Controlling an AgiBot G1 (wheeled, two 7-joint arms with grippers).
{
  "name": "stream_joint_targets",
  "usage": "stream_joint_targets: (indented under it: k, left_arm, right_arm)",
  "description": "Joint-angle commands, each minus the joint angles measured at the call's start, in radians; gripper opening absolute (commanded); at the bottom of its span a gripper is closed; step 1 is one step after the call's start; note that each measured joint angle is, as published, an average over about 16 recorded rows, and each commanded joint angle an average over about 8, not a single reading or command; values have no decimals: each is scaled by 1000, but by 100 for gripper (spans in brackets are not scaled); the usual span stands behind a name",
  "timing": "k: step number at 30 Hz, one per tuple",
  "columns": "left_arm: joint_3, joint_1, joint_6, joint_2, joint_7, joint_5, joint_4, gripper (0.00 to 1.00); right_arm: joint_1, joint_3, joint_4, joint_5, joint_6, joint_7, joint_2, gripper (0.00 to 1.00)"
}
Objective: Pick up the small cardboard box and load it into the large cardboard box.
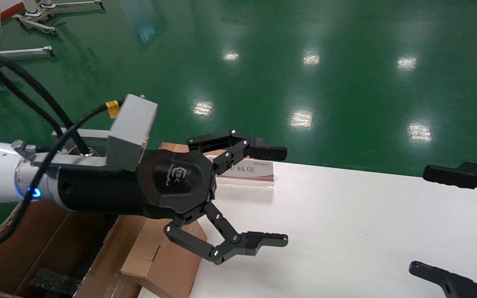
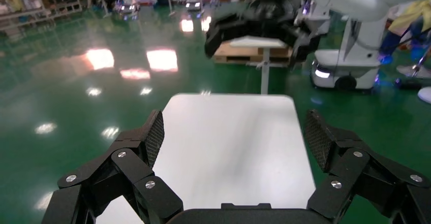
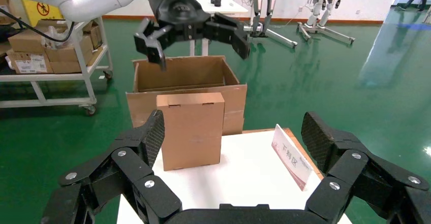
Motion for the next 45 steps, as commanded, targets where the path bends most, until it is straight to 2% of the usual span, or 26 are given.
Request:
stream_joint_targets:
  k: [1,10,15,21,34,45]
  left_arm:
    - [2,0,0,-4,2,7,1,100]
    - [130,-170,-18,-23,-175,345,-54,100]
    - [214,-314,37,4,-324,516,-58,100]
    - [356,-479,91,49,-515,657,-59,100]
    - [731,-750,100,91,-831,757,-55,100]
    - [1050,-941,101,178,-1092,832,-54,100]
  right_arm:
    - [0,0,0,0,0,0,0,100]
    - [0,-1,-1,0,0,-1,0,100]
    - [1,-1,-1,1,0,-1,0,100]
    - [1,-2,-1,1,0,-1,1,100]
    - [1,-3,-1,2,1,-1,1,100]
    - [1,-4,-1,2,1,-2,1,100]
